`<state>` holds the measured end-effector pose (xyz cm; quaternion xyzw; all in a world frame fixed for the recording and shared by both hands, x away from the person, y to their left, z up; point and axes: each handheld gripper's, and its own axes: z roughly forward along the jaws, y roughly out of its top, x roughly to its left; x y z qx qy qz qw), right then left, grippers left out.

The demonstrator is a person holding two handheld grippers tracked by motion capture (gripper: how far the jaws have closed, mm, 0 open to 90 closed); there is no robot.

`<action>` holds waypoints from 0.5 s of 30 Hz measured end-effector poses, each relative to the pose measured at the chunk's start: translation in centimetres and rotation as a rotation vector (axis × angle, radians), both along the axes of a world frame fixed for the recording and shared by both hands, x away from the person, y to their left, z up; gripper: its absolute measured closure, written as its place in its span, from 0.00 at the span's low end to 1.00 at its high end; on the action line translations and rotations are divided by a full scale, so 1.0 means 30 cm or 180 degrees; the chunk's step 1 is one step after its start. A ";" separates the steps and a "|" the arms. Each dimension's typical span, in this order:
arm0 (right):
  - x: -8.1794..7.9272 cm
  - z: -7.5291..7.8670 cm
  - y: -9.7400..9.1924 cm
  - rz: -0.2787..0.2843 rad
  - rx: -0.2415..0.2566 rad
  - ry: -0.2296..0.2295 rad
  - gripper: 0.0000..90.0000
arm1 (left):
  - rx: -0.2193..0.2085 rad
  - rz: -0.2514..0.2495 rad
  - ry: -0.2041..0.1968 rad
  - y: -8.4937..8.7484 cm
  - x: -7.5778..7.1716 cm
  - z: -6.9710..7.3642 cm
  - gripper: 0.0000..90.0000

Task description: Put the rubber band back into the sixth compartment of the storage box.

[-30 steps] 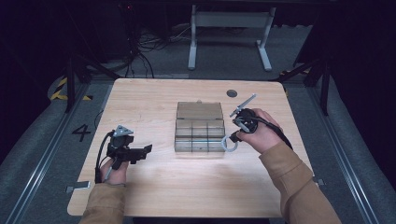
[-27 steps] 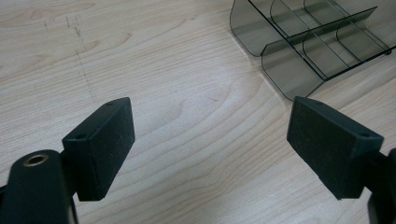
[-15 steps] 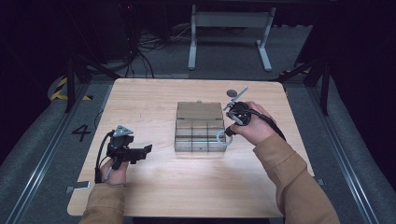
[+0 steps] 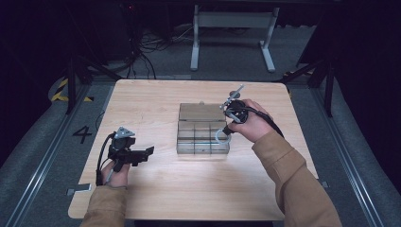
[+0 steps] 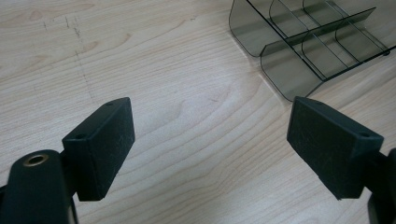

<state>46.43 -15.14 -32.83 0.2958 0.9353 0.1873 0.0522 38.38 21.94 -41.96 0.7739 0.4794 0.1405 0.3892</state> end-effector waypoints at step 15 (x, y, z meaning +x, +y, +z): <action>0.023 -0.030 0.016 -0.0002 -0.0072 -0.0002 0.92 | 0.0014 -0.0014 0.0015 0.000 0.001 0.000 0.18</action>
